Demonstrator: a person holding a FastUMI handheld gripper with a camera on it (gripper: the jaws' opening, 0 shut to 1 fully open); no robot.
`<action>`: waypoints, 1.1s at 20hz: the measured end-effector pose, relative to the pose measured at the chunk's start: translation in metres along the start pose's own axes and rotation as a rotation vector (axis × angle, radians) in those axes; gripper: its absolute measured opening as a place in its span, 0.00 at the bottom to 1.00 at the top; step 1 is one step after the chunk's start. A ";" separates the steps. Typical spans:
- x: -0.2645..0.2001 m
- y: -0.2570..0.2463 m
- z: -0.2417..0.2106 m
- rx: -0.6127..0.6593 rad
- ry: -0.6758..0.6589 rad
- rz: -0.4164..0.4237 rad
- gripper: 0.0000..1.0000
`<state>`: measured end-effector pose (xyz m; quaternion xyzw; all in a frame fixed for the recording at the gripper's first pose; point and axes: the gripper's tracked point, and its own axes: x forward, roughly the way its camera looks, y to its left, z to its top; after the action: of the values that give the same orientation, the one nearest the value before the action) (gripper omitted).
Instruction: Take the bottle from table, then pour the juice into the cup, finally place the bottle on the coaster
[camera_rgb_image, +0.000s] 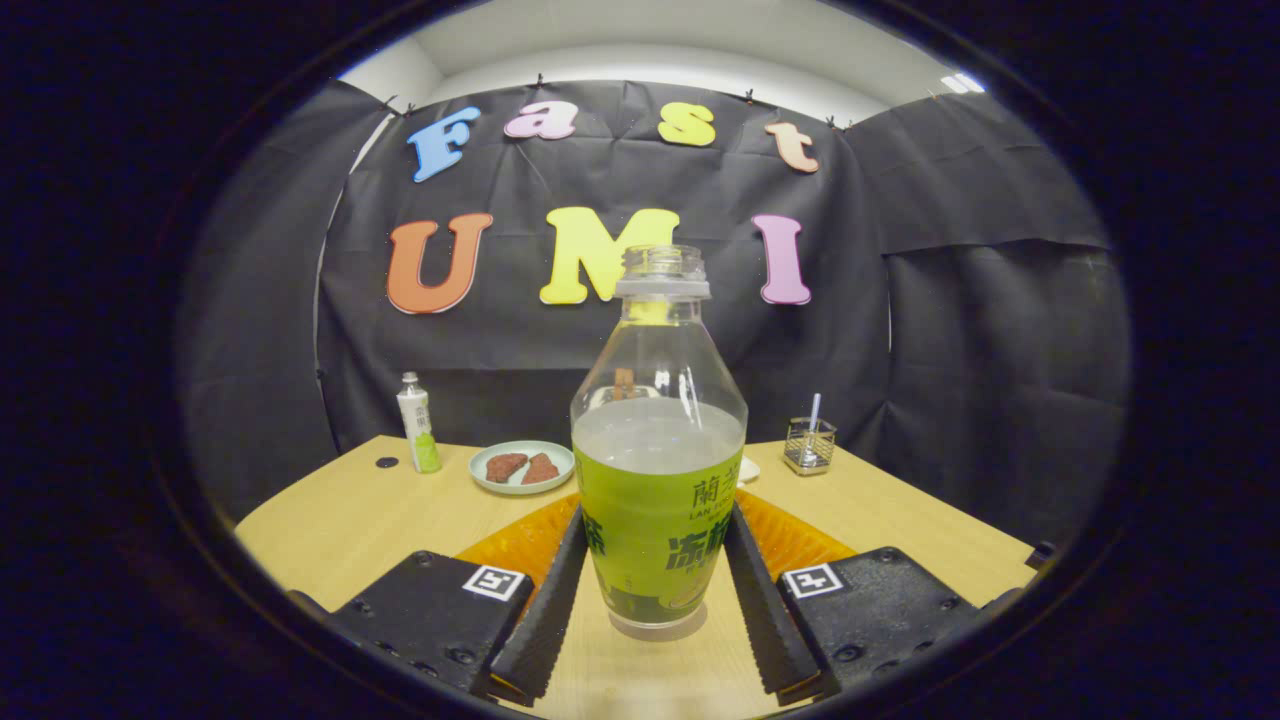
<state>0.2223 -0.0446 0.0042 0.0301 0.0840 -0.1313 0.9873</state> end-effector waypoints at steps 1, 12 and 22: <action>0.008 0.000 -0.005 0.008 0.017 0.004 0.79; 0.065 0.004 -0.046 -0.007 0.128 0.010 0.80; 0.083 -0.004 -0.064 -0.050 0.191 -0.001 0.80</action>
<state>0.2896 -0.0647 -0.0733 0.0178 0.1811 -0.1263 0.9752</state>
